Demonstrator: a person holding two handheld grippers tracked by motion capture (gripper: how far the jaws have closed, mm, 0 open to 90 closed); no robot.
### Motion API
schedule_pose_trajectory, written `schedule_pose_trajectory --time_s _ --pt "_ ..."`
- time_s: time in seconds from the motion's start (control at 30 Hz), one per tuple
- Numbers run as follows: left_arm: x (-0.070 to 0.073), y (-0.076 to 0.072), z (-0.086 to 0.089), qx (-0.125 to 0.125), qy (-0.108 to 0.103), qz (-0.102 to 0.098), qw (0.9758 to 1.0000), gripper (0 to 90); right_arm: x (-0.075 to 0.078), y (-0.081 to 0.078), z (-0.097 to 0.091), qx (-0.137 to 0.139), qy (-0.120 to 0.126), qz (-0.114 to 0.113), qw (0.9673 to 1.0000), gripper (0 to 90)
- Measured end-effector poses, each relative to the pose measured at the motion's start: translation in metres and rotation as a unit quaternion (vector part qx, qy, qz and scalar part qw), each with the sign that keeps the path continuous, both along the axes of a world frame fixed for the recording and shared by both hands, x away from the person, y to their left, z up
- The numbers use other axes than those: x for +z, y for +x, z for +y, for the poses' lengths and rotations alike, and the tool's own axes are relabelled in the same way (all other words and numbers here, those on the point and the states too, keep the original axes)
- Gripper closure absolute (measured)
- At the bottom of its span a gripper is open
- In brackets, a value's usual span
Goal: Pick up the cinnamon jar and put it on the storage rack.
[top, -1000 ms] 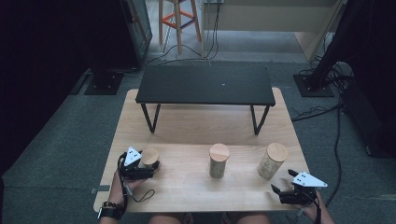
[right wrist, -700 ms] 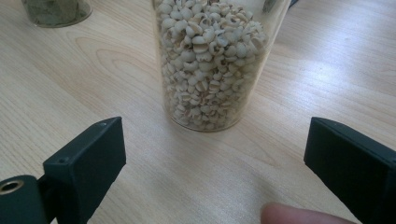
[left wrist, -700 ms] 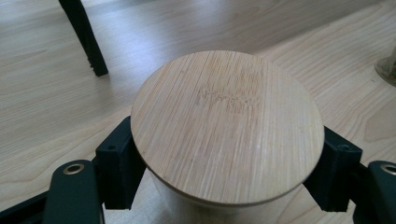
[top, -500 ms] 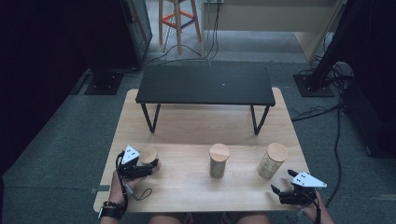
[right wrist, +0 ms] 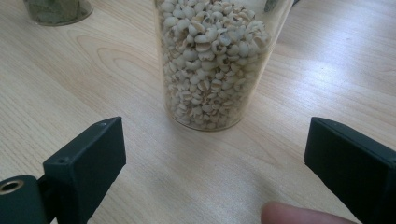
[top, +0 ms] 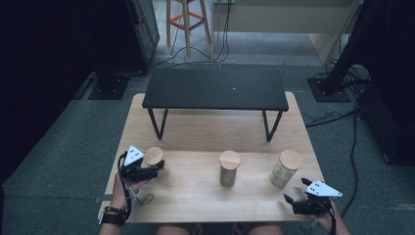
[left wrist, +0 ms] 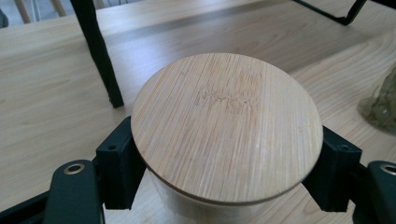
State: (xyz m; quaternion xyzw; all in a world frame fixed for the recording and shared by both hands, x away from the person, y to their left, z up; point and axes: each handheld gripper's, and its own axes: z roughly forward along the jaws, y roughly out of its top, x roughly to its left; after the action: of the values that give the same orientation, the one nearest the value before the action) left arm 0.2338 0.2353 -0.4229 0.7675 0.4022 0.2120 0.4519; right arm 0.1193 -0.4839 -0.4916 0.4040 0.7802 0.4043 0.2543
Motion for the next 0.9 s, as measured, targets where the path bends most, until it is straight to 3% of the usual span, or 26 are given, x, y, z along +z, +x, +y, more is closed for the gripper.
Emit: schedule_pose_trajectory --time_s 0.13,0.2,0.33,0.57,0.9 --pt "0.014 0.002 -0.006 -0.002 0.006 -0.008 0.9999 25.7 0.000 0.000 0.000 -0.001 0.001 0.000 1.0000 5.2" --pt "0.021 0.002 -0.011 -0.009 0.020 -0.019 0.9996 25.7 0.000 0.000 0.000 0.000 0.000 -0.001 1.0000 5.3" --pt "0.032 0.007 -0.017 -0.018 0.022 -0.022 0.9994 25.7 0.000 0.000 0.000 -0.001 0.000 0.000 1.0000 5.3" --pt "0.050 0.020 -0.024 -0.024 0.007 -0.020 0.9995 25.8 0.000 0.000 0.000 0.000 0.001 0.000 1.0000 5.3" --pt "0.085 0.036 -0.038 -0.036 0.009 -0.036 0.9987 25.8 0.000 0.000 -0.002 0.002 0.004 0.001 1.0000 5.3"
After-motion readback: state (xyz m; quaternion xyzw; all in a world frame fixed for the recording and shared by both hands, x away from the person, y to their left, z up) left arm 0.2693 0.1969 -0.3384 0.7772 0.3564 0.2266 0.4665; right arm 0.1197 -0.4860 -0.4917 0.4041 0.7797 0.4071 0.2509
